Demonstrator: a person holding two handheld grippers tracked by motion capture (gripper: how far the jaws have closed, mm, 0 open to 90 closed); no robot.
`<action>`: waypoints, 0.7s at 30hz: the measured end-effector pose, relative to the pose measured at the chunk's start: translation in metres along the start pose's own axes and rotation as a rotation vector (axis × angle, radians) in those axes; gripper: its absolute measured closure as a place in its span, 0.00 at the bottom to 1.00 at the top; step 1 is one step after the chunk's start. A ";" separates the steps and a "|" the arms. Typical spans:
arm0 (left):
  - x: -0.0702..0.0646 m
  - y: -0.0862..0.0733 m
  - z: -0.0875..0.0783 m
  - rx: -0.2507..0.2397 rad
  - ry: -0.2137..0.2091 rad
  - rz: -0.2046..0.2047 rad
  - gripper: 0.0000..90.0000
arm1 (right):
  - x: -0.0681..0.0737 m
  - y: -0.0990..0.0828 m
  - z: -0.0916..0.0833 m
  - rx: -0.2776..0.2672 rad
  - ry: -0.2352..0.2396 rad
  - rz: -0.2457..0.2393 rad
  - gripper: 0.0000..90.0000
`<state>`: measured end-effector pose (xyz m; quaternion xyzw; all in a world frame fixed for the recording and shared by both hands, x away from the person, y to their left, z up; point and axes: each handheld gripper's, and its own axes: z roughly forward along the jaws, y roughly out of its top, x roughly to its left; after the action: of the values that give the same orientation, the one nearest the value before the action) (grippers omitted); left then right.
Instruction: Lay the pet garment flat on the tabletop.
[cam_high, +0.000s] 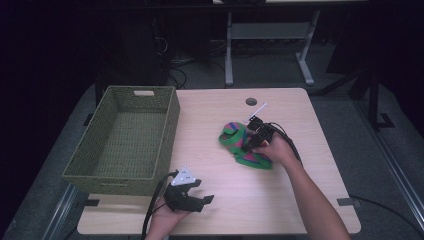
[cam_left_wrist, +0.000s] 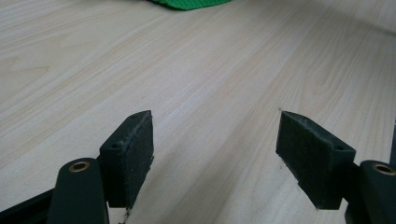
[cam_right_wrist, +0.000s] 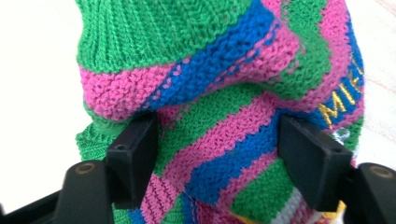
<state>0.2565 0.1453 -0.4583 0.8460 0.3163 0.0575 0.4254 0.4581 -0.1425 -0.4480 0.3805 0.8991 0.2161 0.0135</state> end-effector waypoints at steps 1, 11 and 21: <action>0.000 0.000 0.000 0.001 0.000 0.002 0.30 | 0.000 0.000 0.000 0.003 0.001 0.002 0.36; 0.001 0.000 0.000 -0.004 0.002 -0.004 0.30 | -0.007 -0.001 -0.003 -0.019 0.059 0.047 0.64; 0.003 0.000 -0.003 -0.015 0.009 -0.013 0.30 | -0.012 -0.003 -0.006 -0.049 0.109 0.083 0.77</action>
<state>0.2576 0.1494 -0.4571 0.8404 0.3234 0.0607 0.4306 0.4632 -0.1548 -0.4454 0.4048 0.8763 0.2590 -0.0351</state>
